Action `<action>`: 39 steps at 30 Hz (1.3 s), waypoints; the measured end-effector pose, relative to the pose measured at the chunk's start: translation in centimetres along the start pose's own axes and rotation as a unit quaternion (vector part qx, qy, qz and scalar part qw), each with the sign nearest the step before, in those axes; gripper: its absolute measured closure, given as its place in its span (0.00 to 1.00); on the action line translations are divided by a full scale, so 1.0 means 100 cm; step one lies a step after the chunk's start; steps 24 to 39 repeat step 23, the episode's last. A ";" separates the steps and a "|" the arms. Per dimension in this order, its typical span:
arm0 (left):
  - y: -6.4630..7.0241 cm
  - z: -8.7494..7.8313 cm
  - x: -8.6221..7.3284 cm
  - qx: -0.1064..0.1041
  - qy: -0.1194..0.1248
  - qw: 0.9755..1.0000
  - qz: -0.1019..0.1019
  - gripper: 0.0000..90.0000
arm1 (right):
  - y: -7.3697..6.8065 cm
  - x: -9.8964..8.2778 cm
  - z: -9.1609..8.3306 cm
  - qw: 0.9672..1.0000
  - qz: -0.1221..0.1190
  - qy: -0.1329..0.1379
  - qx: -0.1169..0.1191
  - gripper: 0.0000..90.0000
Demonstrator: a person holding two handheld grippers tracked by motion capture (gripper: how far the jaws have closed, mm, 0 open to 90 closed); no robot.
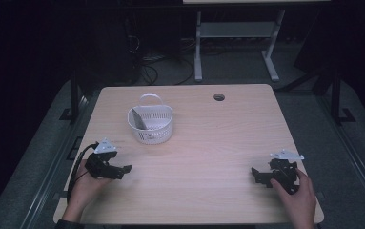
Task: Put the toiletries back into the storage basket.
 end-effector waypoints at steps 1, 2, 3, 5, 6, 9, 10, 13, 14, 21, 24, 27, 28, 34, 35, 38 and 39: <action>0.001 0.002 -0.004 -0.001 -0.002 1.000 -0.001 0.17 | 0.000 0.000 0.000 1.000 0.000 0.000 0.000 0.00; 0.002 0.004 -0.007 -0.002 -0.002 1.000 -0.002 0.17 | 0.000 0.000 0.000 1.000 0.000 0.000 0.000 0.00; 0.003 0.006 -0.010 -0.003 -0.004 1.000 -0.002 0.17 | 0.000 0.000 0.000 1.000 0.000 0.000 0.000 0.00; 0.005 0.009 -0.015 0.000 -0.008 1.000 -0.001 0.17 | 0.000 0.000 0.000 1.000 0.000 0.000 0.000 0.00; 0.006 0.011 -0.017 0.001 -0.008 1.000 0.000 0.17 | 0.000 0.000 0.000 1.000 0.000 0.000 0.000 0.00; 0.008 0.012 -0.022 0.003 -0.007 1.000 -0.002 0.17 | 0.000 0.000 0.000 1.000 0.000 0.000 0.000 0.00; 0.008 0.013 -0.023 0.004 -0.005 1.000 -0.003 0.17 | 0.000 0.000 0.000 1.000 0.000 0.000 0.000 0.00; 0.006 0.014 -0.027 0.009 -0.003 1.000 -0.006 0.16 | 0.000 0.000 0.000 1.000 0.000 0.000 0.000 0.00; 0.006 0.014 -0.029 0.009 -0.004 1.000 -0.008 0.16 | 0.000 0.000 0.000 1.000 0.000 0.000 0.000 0.00; 0.007 0.015 -0.032 0.012 0.013 1.000 -0.007 0.15 | 0.000 0.000 0.000 1.000 0.000 0.000 0.000 0.00; 0.007 0.015 -0.033 0.012 0.027 1.000 -0.005 0.14 | 0.000 0.000 0.000 1.000 0.000 0.000 0.000 0.00; 0.007 0.015 -0.033 0.012 0.027 1.000 -0.005 0.14 | 0.000 0.000 0.000 1.000 0.000 0.000 0.000 0.00; 0.007 0.015 -0.033 0.012 0.027 1.000 -0.005 0.14 | 0.000 0.000 0.000 1.000 0.000 0.000 0.000 0.00; 0.007 0.015 -0.033 0.012 0.027 1.000 -0.005 0.14 | 0.000 0.000 0.000 1.000 0.000 0.000 0.000 0.00; 0.007 0.015 -0.033 0.012 0.027 1.000 -0.005 0.14 | 0.000 0.000 0.000 1.000 0.000 0.000 0.000 0.00; 0.007 0.015 -0.033 0.012 0.027 1.000 -0.005 0.14 | 0.000 0.000 0.000 1.000 0.000 0.000 0.000 0.00; 0.007 0.015 -0.033 0.012 0.027 1.000 -0.005 0.14 | 0.000 0.000 0.000 1.000 0.000 0.000 0.000 0.00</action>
Point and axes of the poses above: each handheld gripper's, and its own axes: z roughly forward along the jaws, x roughly out of its top, y roughly to its right, the point moved 8 cm from there along z, roughly forward along the jaws
